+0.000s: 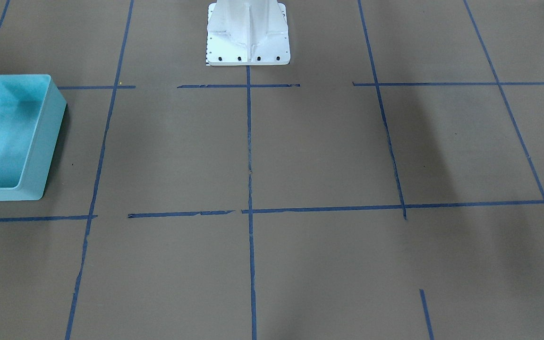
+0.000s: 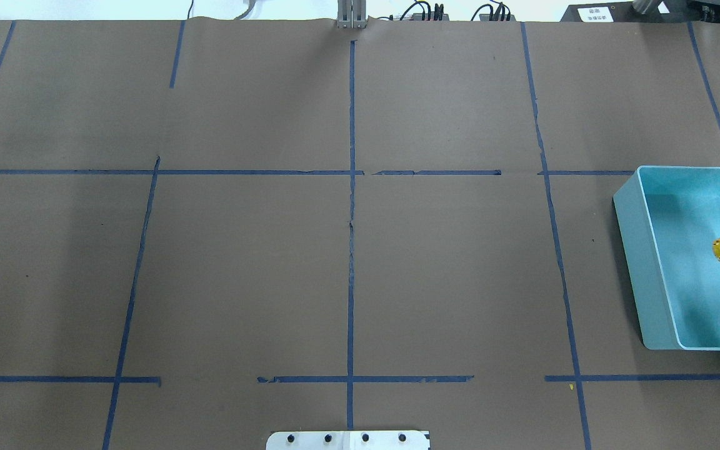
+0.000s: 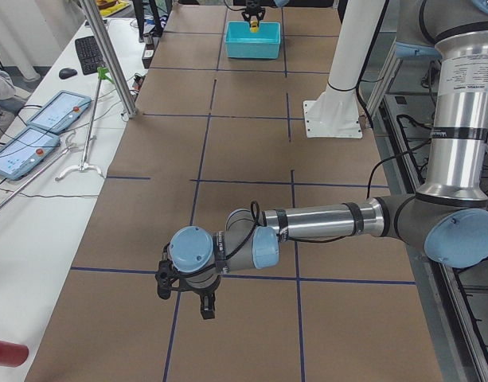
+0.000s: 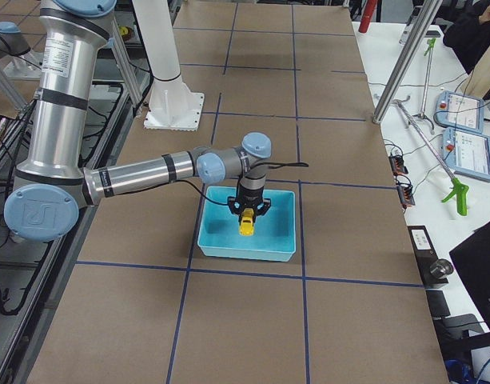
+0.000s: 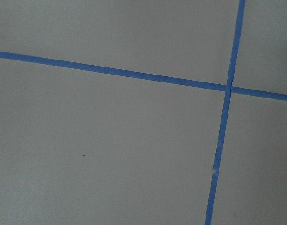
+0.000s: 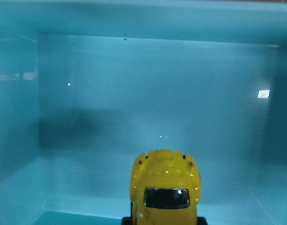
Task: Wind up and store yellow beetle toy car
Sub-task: 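Lift the car with the right gripper and lower it into the bin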
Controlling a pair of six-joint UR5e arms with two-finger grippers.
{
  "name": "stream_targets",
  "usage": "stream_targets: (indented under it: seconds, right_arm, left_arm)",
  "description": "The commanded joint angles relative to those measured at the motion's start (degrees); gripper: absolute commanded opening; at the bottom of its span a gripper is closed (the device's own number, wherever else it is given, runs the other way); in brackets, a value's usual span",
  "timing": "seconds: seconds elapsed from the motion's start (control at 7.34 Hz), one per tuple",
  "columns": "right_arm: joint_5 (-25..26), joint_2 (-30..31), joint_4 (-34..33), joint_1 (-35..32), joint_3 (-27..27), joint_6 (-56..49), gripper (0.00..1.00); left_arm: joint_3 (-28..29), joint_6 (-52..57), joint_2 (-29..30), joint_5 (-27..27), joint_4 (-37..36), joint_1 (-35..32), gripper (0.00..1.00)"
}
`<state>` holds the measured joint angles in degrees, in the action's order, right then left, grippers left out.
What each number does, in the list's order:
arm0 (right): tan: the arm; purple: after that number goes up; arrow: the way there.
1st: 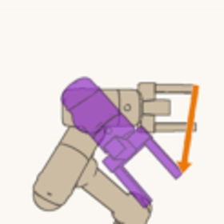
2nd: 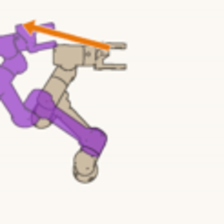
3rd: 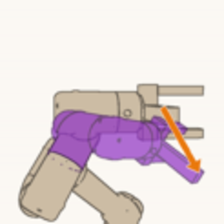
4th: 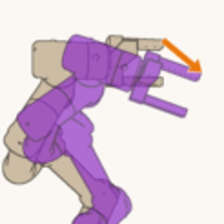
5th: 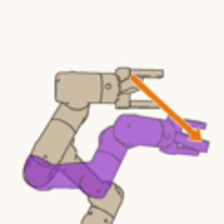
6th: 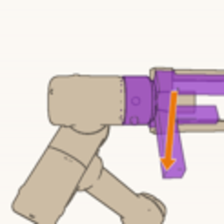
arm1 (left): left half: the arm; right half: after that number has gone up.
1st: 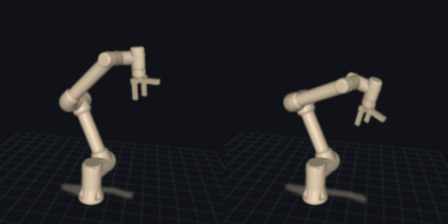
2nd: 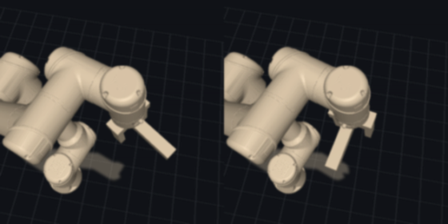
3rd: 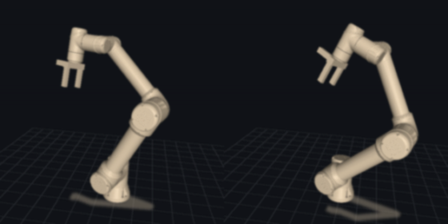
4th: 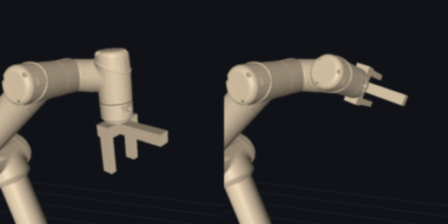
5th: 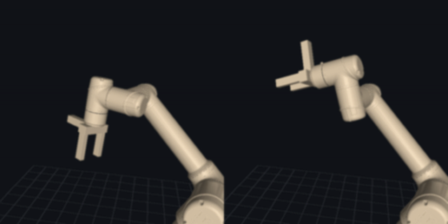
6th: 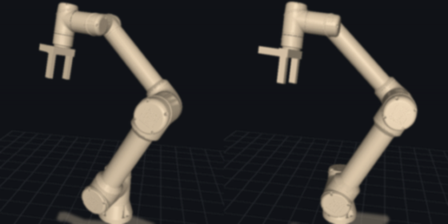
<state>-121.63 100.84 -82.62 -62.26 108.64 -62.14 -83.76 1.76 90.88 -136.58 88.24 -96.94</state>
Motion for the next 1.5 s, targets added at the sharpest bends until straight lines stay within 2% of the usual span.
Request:
stream_targets:
  seconds: [0.0, 0.68, 0.82, 1.09, 1.23, 1.36]
  right_arm:
    - [0.08, -2.76, 8.0, -0.05, -7.92, 2.8, 0.0]
    - [-0.89, -2.32, 7.83, 0.56, -9.33, 2.99, 0.04]
    - [-0.89, -2.32, 7.83, 0.83, -9.85, 2.99, 0.12]
    - [-0.89, -2.32, 8.0, 1.0, -10.55, 2.37, 0.68]
    - [-0.97, -2.32, 8.09, 1.01, -10.64, 2.46, 1.0]
    - [-1.15, -2.32, 8.0, 1.09, -10.64, 2.55, 1.0]
  left_arm:
    - [0.0, 0.0, 0.0, 0.0, 0.0, 0.0, 1.0]
    - [0.09, 0.0, 0.08, 0.0, 0.0, 0.0, 1.0]
    - [0.09, 0.0, 0.08, 0.0, 0.0, 0.0, 1.0]
    - [0.09, -0.09, 0.17, 0.0, 0.0, 0.0, 1.0]
    - [0.09, -0.09, 0.17, 0.0, 0.0, 0.0, 1.0]
    - [0.09, -0.09, 0.17, 0.0, 0.0, 0.0, 1.0]
